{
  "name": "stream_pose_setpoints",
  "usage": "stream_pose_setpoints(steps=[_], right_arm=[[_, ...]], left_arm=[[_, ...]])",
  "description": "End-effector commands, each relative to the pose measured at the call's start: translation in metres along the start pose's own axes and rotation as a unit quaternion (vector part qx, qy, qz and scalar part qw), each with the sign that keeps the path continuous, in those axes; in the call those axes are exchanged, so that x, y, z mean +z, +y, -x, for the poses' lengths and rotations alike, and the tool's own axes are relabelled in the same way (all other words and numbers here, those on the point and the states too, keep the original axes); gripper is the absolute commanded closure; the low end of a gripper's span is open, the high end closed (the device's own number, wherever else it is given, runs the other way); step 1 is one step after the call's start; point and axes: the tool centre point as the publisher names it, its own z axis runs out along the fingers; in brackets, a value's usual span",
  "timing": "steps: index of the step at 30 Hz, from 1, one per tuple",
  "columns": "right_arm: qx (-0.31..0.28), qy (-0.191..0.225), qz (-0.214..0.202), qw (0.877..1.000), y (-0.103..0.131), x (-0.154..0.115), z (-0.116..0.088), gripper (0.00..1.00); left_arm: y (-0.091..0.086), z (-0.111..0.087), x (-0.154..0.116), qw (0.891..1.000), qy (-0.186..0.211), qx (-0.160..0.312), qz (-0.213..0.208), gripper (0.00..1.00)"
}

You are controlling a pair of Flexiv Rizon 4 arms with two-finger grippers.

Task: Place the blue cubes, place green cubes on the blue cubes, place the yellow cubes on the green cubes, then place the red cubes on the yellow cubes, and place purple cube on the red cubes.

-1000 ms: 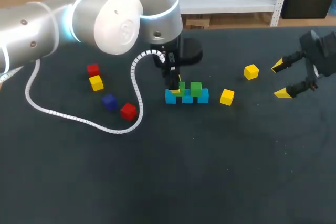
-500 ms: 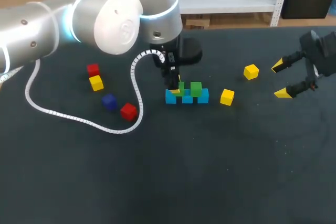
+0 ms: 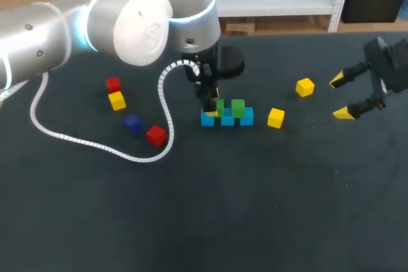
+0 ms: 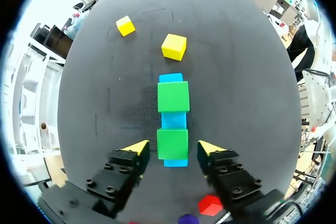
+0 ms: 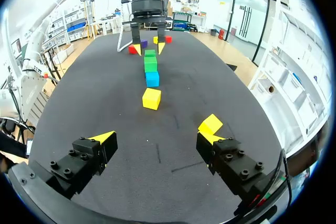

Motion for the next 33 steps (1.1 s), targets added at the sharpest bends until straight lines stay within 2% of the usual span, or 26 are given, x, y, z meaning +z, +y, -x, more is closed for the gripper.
stream_pose_setpoints(steps=[1, 7, 19, 27, 30, 33], right_arm=[[0.000, -0.001, 0.000, 1.000, 0.000, 0.000, 0.000, 0.00], [0.000, -0.001, 0.000, 1.000, 0.000, 0.000, 0.000, 0.00], [0.000, -0.001, 0.000, 1.000, 0.000, 0.000, 0.000, 0.00], [0.000, -0.001, 0.000, 1.000, 0.000, 0.000, 0.000, 0.00], [0.000, -0.001, 0.000, 1.000, 0.000, 0.000, 0.000, 0.00], [0.000, -0.001, 0.000, 1.000, 0.000, 0.000, 0.000, 0.00]], left_arm=[[0.001, -0.002, -0.005, 1.000, 0.001, 0.000, -0.003, 0.00], [-0.007, -0.005, -0.025, 1.000, -0.016, -0.007, -0.004, 0.00], [-0.041, -0.013, -0.078, 0.997, -0.072, -0.020, -0.015, 0.00], [-0.060, -0.032, -0.114, 0.994, -0.109, -0.022, -0.010, 0.00], [-0.067, -0.039, -0.119, 0.993, -0.114, -0.011, -0.008, 0.00], [-0.073, -0.052, -0.123, 0.992, -0.128, -0.020, -0.010, 0.00]])
